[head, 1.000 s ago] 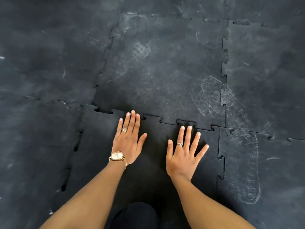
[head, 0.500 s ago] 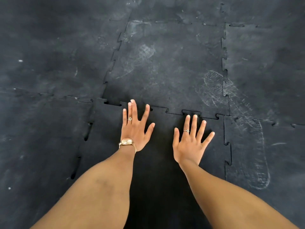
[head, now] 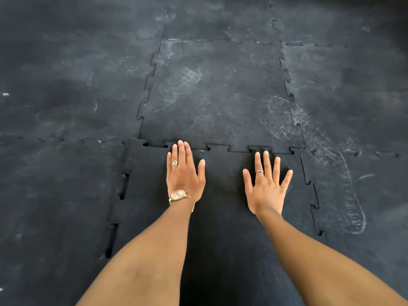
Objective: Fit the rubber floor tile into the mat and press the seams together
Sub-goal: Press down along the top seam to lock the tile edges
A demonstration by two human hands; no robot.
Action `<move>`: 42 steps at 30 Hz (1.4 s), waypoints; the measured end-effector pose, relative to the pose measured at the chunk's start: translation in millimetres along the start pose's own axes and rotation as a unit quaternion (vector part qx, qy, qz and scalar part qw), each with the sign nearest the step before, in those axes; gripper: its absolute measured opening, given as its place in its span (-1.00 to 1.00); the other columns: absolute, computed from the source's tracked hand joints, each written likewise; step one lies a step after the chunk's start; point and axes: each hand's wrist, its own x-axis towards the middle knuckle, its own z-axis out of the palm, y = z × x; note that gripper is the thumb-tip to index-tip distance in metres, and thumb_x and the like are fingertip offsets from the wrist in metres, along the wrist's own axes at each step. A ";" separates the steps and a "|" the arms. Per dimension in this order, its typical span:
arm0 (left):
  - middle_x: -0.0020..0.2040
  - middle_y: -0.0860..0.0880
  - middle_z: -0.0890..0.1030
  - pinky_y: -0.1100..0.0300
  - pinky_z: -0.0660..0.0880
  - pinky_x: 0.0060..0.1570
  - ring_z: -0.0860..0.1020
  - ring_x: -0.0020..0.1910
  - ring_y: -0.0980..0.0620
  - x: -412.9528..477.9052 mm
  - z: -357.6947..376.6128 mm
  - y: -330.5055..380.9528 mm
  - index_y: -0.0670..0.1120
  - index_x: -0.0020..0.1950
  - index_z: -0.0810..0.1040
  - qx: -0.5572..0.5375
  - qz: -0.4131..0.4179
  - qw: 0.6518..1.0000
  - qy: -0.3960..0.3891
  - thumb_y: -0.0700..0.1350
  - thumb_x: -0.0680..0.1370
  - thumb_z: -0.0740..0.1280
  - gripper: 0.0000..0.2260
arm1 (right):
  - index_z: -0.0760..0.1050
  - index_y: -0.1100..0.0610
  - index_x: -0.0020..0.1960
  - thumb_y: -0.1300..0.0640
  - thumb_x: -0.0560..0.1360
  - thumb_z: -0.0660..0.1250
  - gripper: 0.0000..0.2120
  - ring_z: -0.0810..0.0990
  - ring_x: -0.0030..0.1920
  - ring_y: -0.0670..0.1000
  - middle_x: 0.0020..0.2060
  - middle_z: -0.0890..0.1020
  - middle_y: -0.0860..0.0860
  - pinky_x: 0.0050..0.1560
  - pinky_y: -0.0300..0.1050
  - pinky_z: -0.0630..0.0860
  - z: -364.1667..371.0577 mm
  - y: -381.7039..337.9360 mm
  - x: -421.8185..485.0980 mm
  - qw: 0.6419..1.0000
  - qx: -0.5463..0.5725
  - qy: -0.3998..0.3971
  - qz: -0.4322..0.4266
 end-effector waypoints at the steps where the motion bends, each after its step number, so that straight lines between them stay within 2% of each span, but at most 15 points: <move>1: 0.54 -0.17 0.19 0.01 -0.04 0.53 0.11 0.54 -0.12 0.8 0.8 0.1 -0.23 0.54 0.13 -0.004 -0.001 1.000 0.001 0.14 0.60 -0.09 -0.37 | -0.09 -0.01 0.57 -0.25 0.58 -0.26 -0.38 -0.13 0.56 0.10 0.57 -0.01 -0.06 0.48 0.29 -0.20 0.4 -0.1 0.3 1.000 -0.003 -0.001 0.002; 4: 0.53 -0.19 0.23 0.02 -0.07 0.52 0.15 0.53 -0.14 5.0 1.3 0.2 -0.25 0.52 0.19 0.000 0.000 1.000 -0.005 0.13 0.59 -0.07 -0.38 | -0.09 0.00 0.56 -0.23 0.61 -0.21 -0.41 -0.13 0.56 0.09 0.57 -0.01 -0.06 0.48 0.28 -0.19 0.0 -1.0 0.5 1.000 -0.016 -0.010 0.003; 7: 0.48 -0.22 0.32 -0.02 0.02 0.51 0.23 0.49 -0.17 9.0 -1.3 -1.2 -0.27 0.48 0.29 0.008 0.008 1.000 -0.002 0.12 0.58 -0.07 -0.38 | -0.07 0.03 0.57 -0.17 0.62 -0.13 -0.42 -0.16 0.56 0.09 0.57 -0.03 -0.05 0.47 0.32 -0.19 -4.7 -11.7 1.3 0.999 0.006 -0.026 0.044; 9: 0.44 -0.23 0.38 -0.03 0.07 0.49 0.30 0.45 -0.18 10.9 -3.4 -1.2 -0.28 0.44 0.35 0.012 0.008 1.000 -0.002 0.10 0.58 -0.04 -0.40 | -0.02 0.10 0.57 -0.07 0.64 -0.04 -0.45 -0.16 0.56 0.10 0.57 0.01 -0.02 0.46 0.32 -0.19 -7.4 -34.9 6.7 0.996 0.045 -0.009 0.072; 11: 0.35 -0.24 0.48 -0.06 0.16 0.46 0.39 0.39 -0.20 14.2 -4.4 -2.5 -0.30 0.37 0.44 -0.003 0.010 1.000 0.007 0.06 0.58 0.00 -0.44 | 0.05 0.16 0.56 -0.02 0.63 -0.01 -0.46 -0.09 0.55 0.12 0.55 0.11 0.03 0.49 0.26 -0.13 -7.8 -65.7 10.1 0.998 0.066 0.006 0.015; 14: 0.27 -0.25 0.55 -0.09 0.29 0.41 0.46 0.33 -0.21 17.9 -1.3 -6.9 -0.31 0.29 0.52 -0.034 0.027 0.998 0.042 -0.05 0.57 0.07 -0.54 | -0.03 0.17 0.56 -0.04 0.59 -0.23 -0.42 -0.06 0.56 0.10 0.56 0.08 0.07 0.52 0.13 -0.13 3.5 -96.7 6.7 0.993 0.065 -0.005 -0.098; 19: 0.28 -0.27 0.53 -0.09 0.31 0.40 0.44 0.34 -0.23 18.1 1.5 -8.0 -0.31 0.30 0.50 -0.036 0.022 0.998 0.040 -0.07 0.58 0.06 -0.55 | -0.01 0.08 0.57 -0.03 0.61 -0.24 -0.45 -0.05 0.56 0.10 0.56 0.08 0.05 0.53 0.12 -0.14 12.6 -94.1 9.3 0.992 0.046 0.010 -0.114; 21: 0.30 -0.29 0.51 -0.10 0.30 0.40 0.42 0.36 -0.25 18.8 -0.3 -6.0 -0.31 0.32 0.48 -0.013 0.030 0.999 0.035 -0.05 0.59 0.05 -0.54 | -0.03 0.11 0.56 -0.02 0.61 -0.26 -0.45 -0.08 0.56 0.09 0.56 0.06 0.05 0.52 0.13 -0.16 12.7 -95.0 10.4 0.992 0.042 0.012 -0.120; 24: 0.40 -0.34 0.36 -0.10 0.14 0.46 0.32 0.43 -0.27 19.1 1.4 -4.9 -0.26 0.39 0.41 0.018 0.010 0.999 0.025 -0.02 0.59 0.05 -0.52 | -0.05 0.19 0.55 0.01 0.61 -0.27 -0.44 -0.11 0.56 0.07 0.56 0.07 0.07 0.51 0.11 -0.20 15.0 -96.7 9.2 0.990 0.035 -0.003 -0.134; 26: 0.45 -0.35 0.29 -0.10 0.10 0.49 0.34 0.42 -0.25 19.0 0.3 -3.6 -0.23 0.43 0.37 0.035 0.001 0.999 0.009 0.01 0.59 0.03 -0.50 | 0.02 0.21 0.55 0.02 0.61 -0.23 -0.45 -0.02 0.55 0.08 0.54 0.14 0.08 0.50 0.10 -0.17 15.5 -96.7 9.6 0.991 0.035 -0.003 -0.131; 30: 0.42 -0.29 0.38 -0.10 0.19 0.46 0.32 0.44 -0.22 20.3 0.1 -5.1 -0.25 0.43 0.38 0.021 -0.001 1.000 -0.007 0.01 0.58 0.02 -0.48 | 0.23 0.23 0.50 0.04 0.59 -0.09 -0.46 0.21 0.51 0.11 0.46 0.35 0.11 0.48 0.10 -0.02 11.0 -99.0 12.3 0.991 0.045 0.017 -0.128; 34: 0.40 -0.28 0.41 -0.09 0.23 0.45 0.35 0.43 -0.20 21.4 -3.9 -6.7 -0.22 0.42 0.41 0.021 -0.008 0.999 -0.034 0.02 0.56 0.03 -0.47 | 0.29 0.19 0.48 -0.02 0.57 -0.08 -0.44 0.24 0.49 0.10 0.43 0.40 0.08 0.50 0.05 -0.05 7.4 -99.6 17.4 0.990 0.050 0.024 -0.127; 37: 0.36 -0.27 0.47 -0.06 0.28 0.42 0.41 0.39 -0.18 26.6 -12.6 -10.0 -0.21 0.39 0.45 0.015 0.012 0.997 -0.074 0.05 0.55 0.03 -0.47 | 0.30 0.16 0.48 -0.04 0.56 -0.09 -0.42 0.23 0.48 0.09 0.42 0.41 0.06 0.51 0.05 -0.04 5.6 -99.3 17.7 0.990 0.063 0.034 -0.124; 39: 0.38 -0.23 0.45 0.03 0.23 0.45 0.39 0.41 -0.13 28.3 -19.0 -20.9 -0.17 0.41 0.43 0.008 0.045 0.997 -0.064 0.06 0.57 0.03 -0.48 | 0.32 0.16 0.46 -0.04 0.56 -0.07 -0.44 0.26 0.46 0.11 0.40 0.43 0.07 0.51 0.07 -0.02 5.7 -98.4 15.5 0.988 0.069 0.045 -0.128; 42: 0.54 -0.02 0.21 0.23 0.06 0.46 0.15 0.53 0.07 41.5 -32.1 -50.3 -0.01 0.55 0.22 -0.006 0.124 0.987 -0.106 0.07 0.64 0.07 -0.53 | 0.34 0.17 0.45 -0.02 0.58 0.01 -0.49 0.29 0.44 0.15 0.37 0.45 0.10 0.50 0.09 0.01 7.7 -97.9 18.9 0.986 0.081 0.059 -0.130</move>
